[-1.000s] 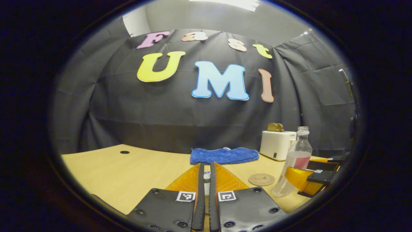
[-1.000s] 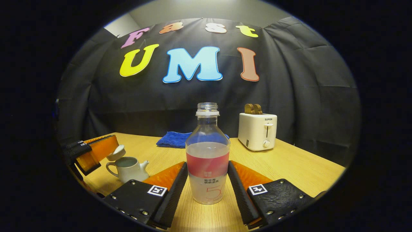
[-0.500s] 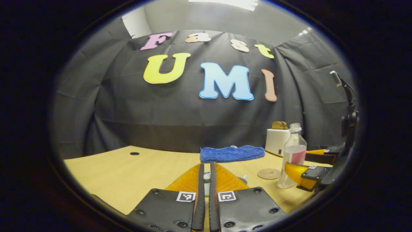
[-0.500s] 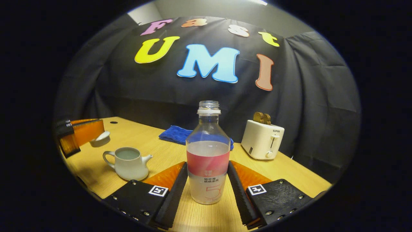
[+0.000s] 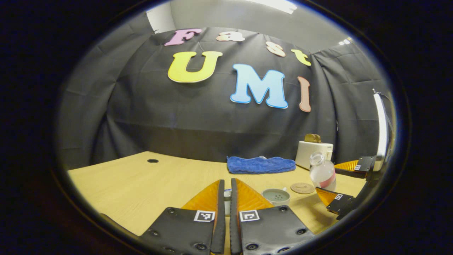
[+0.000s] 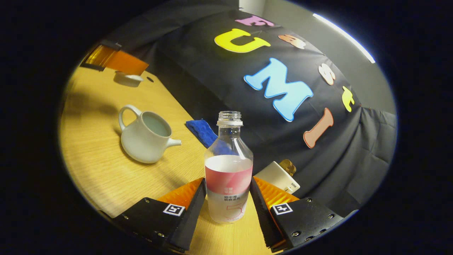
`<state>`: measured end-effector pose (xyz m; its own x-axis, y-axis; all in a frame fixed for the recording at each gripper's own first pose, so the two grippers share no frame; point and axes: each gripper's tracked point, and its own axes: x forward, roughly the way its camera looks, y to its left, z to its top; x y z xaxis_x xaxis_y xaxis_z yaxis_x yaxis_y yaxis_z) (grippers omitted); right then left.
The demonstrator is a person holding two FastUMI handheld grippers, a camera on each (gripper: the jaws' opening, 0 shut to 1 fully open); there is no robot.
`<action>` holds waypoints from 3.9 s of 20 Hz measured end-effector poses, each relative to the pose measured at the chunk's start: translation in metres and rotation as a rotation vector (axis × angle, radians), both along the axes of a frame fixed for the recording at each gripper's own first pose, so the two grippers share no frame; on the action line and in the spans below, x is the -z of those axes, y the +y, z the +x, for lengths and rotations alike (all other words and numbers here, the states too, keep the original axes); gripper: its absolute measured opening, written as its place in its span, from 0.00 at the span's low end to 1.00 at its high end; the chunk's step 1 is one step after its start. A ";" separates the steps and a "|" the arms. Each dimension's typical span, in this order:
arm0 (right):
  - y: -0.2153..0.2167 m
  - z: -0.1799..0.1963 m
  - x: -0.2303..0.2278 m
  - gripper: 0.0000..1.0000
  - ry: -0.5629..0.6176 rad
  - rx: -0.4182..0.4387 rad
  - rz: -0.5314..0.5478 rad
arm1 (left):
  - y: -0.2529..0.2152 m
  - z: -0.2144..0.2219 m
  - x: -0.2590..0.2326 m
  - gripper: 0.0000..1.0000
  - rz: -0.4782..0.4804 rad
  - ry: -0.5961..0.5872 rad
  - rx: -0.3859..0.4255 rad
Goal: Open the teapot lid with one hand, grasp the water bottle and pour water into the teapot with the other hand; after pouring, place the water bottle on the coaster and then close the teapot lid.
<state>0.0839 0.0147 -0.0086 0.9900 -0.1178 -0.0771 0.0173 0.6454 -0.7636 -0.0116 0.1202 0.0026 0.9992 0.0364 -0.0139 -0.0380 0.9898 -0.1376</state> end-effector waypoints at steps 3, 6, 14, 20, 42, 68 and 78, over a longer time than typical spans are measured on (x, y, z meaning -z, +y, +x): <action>-0.005 0.007 -0.004 0.75 0.014 -0.002 -0.133 | 0.002 -0.001 0.000 0.12 -0.013 0.001 0.004; -0.001 0.008 -0.013 0.75 0.006 -0.044 -0.312 | 0.002 0.000 0.002 0.12 -0.019 0.006 0.008; 0.001 0.023 -0.030 0.75 0.002 -0.154 -0.667 | 0.002 -0.001 0.003 0.11 -0.028 0.011 0.019; 0.005 0.028 -0.038 0.75 0.009 -0.219 -0.844 | 0.009 -0.006 0.004 0.12 -0.039 0.011 0.013; 0.028 0.037 -0.067 0.74 -0.211 -0.275 -1.217 | 0.016 -0.007 0.004 0.12 -0.066 0.011 0.013; 0.044 0.037 -0.067 0.74 -0.270 -0.332 -1.334 | 0.017 -0.007 0.006 0.12 -0.064 0.010 0.016; 0.029 0.037 -0.048 0.75 -0.051 -0.308 -0.772 | 0.017 -0.006 0.005 0.12 -0.065 0.009 0.014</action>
